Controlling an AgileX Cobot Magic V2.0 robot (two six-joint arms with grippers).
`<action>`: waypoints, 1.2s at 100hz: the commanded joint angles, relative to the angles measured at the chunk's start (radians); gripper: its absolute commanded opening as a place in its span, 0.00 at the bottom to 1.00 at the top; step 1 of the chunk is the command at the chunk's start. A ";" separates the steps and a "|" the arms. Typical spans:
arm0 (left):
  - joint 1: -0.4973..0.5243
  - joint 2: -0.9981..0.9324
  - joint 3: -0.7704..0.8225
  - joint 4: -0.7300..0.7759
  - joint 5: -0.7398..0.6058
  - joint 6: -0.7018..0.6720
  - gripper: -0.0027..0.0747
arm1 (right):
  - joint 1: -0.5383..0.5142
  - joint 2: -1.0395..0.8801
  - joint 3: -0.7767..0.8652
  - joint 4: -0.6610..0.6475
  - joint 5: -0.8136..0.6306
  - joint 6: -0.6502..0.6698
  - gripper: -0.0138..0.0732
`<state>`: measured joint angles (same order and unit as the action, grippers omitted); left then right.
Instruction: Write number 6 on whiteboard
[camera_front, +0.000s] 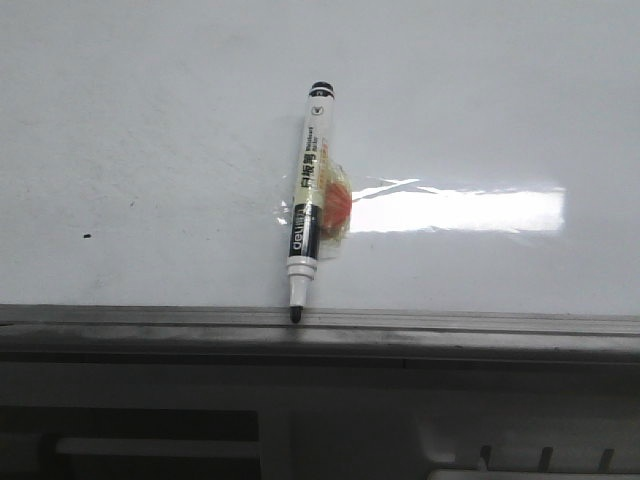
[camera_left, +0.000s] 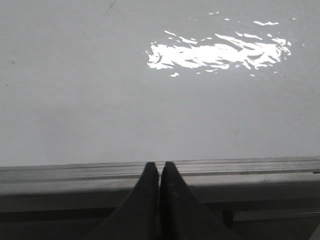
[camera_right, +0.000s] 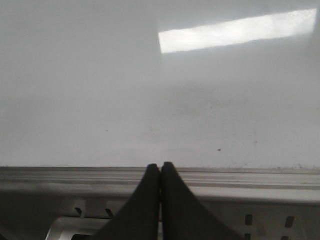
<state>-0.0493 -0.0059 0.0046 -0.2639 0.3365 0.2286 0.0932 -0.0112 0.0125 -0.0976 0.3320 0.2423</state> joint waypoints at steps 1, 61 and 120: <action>-0.008 -0.030 0.044 -0.015 -0.047 -0.009 0.01 | -0.005 -0.019 0.028 -0.011 -0.035 -0.009 0.11; -0.008 -0.030 0.044 -0.015 -0.047 -0.009 0.01 | -0.005 -0.019 0.028 -0.022 -0.035 -0.009 0.11; -0.008 -0.030 0.044 -0.706 -0.199 -0.005 0.01 | -0.005 -0.019 0.028 0.155 -0.452 -0.007 0.11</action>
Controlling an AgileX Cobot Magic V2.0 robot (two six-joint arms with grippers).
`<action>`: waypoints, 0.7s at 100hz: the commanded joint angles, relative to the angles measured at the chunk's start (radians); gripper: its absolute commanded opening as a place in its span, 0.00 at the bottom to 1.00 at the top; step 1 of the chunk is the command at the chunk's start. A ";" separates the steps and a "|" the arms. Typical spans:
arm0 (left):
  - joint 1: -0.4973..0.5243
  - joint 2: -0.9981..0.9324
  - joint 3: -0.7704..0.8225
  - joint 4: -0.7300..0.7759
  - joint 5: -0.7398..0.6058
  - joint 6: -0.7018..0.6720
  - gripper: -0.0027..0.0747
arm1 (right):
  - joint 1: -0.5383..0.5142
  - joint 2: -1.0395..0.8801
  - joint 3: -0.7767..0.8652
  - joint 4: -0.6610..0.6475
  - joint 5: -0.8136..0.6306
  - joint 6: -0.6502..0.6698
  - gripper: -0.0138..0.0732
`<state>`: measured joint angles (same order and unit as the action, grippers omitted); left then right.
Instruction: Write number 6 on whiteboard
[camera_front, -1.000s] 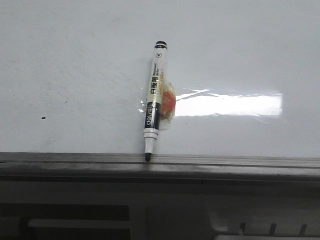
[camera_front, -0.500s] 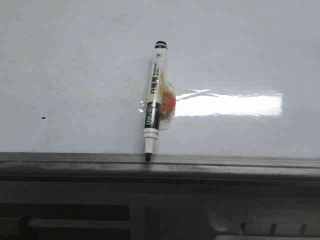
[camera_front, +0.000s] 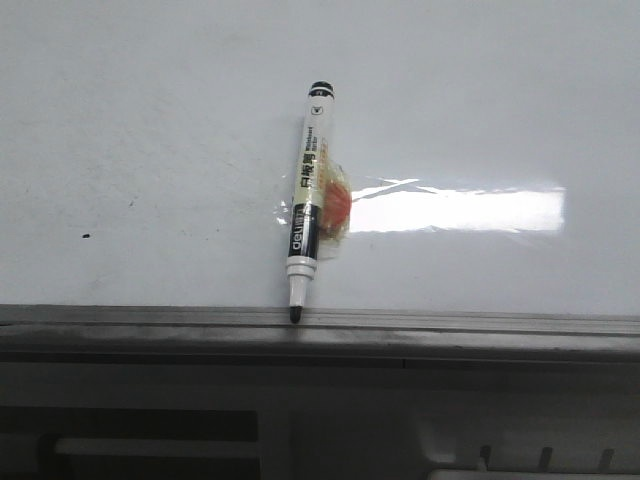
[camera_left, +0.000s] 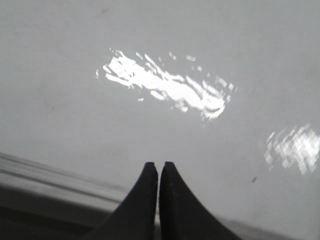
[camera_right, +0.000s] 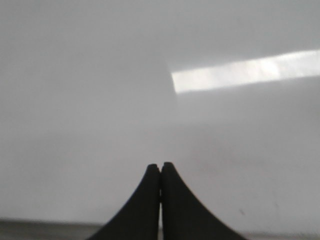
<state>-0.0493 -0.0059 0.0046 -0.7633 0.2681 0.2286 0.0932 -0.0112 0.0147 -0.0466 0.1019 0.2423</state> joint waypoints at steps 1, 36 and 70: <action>-0.008 -0.030 0.044 -0.217 -0.133 -0.005 0.01 | -0.005 -0.019 0.026 0.121 -0.230 -0.007 0.11; -0.015 0.037 -0.144 -0.063 0.052 0.055 0.01 | -0.003 -0.005 -0.162 0.212 -0.014 -0.031 0.11; -0.087 0.528 -0.496 0.208 0.221 0.088 0.18 | -0.003 0.236 -0.457 0.025 0.284 -0.062 0.18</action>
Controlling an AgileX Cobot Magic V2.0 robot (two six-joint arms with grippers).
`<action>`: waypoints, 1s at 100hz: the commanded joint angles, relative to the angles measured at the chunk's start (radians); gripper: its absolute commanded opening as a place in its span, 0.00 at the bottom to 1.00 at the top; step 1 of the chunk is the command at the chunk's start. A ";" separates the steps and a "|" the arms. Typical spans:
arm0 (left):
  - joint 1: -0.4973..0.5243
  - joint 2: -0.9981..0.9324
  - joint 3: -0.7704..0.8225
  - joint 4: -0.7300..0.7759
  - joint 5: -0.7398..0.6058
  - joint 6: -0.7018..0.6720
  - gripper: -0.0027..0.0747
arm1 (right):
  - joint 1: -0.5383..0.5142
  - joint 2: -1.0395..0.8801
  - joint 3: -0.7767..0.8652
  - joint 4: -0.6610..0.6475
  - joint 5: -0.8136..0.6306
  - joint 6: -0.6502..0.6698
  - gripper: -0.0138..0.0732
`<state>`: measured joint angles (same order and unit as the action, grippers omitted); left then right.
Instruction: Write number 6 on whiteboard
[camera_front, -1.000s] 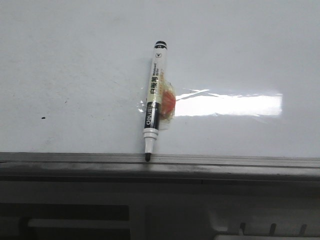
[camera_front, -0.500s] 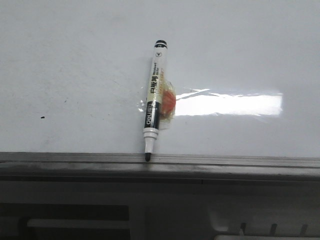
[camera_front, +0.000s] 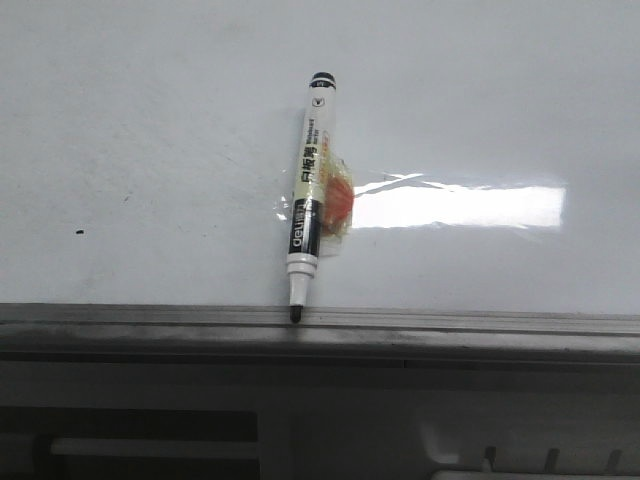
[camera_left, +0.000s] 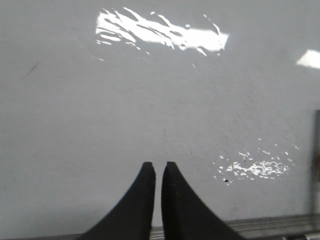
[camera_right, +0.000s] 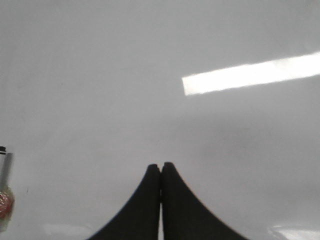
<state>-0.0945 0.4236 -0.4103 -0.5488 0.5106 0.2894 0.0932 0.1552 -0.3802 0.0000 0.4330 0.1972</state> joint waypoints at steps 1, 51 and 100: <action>-0.047 0.114 -0.089 -0.009 -0.019 0.040 0.20 | -0.003 0.077 -0.064 -0.020 -0.045 -0.017 0.19; -0.715 0.626 -0.191 -0.280 -0.357 0.221 0.58 | -0.003 0.162 -0.072 -0.015 -0.016 -0.017 0.62; -0.849 0.870 -0.261 -0.419 -0.617 0.221 0.58 | -0.003 0.162 -0.072 -0.009 0.003 -0.017 0.62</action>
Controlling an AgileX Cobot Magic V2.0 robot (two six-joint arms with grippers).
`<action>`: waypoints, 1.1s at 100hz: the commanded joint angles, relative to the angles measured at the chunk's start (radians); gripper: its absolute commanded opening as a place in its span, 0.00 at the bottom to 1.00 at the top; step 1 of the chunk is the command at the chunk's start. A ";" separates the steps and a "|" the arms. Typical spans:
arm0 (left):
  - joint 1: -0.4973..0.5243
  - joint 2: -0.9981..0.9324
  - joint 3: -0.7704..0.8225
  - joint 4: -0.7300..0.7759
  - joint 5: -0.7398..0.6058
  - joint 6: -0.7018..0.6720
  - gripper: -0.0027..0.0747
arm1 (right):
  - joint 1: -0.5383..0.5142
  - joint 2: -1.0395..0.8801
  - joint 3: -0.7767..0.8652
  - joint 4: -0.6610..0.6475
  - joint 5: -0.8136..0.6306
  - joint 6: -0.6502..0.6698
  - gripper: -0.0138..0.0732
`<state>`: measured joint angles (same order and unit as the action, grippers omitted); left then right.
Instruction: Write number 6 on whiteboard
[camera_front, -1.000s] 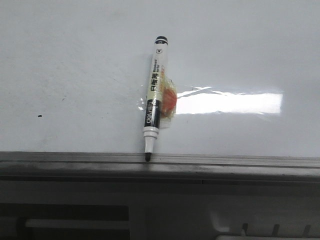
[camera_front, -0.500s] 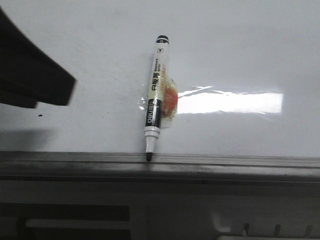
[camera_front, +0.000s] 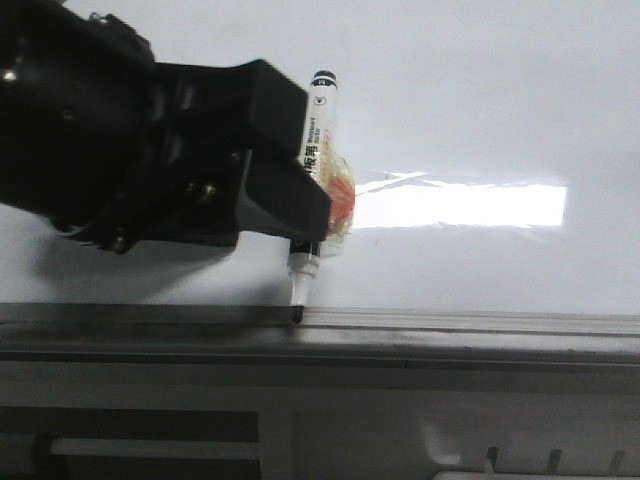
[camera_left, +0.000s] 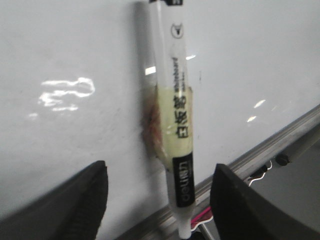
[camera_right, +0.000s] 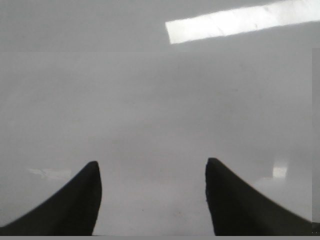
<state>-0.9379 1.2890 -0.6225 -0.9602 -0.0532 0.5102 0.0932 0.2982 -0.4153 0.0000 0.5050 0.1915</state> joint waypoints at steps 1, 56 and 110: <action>-0.005 0.008 -0.051 -0.008 -0.054 0.000 0.58 | -0.003 0.019 -0.037 -0.009 -0.069 -0.011 0.62; -0.019 -0.008 -0.142 0.274 0.320 0.207 0.01 | 0.075 0.047 -0.145 0.613 0.127 -0.725 0.62; -0.058 -0.046 -0.195 0.379 0.591 0.687 0.01 | 0.378 0.295 -0.168 0.829 0.256 -1.216 0.62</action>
<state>-0.9911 1.2704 -0.7853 -0.5672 0.5671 1.1938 0.4367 0.5496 -0.5511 0.7791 0.8219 -0.9914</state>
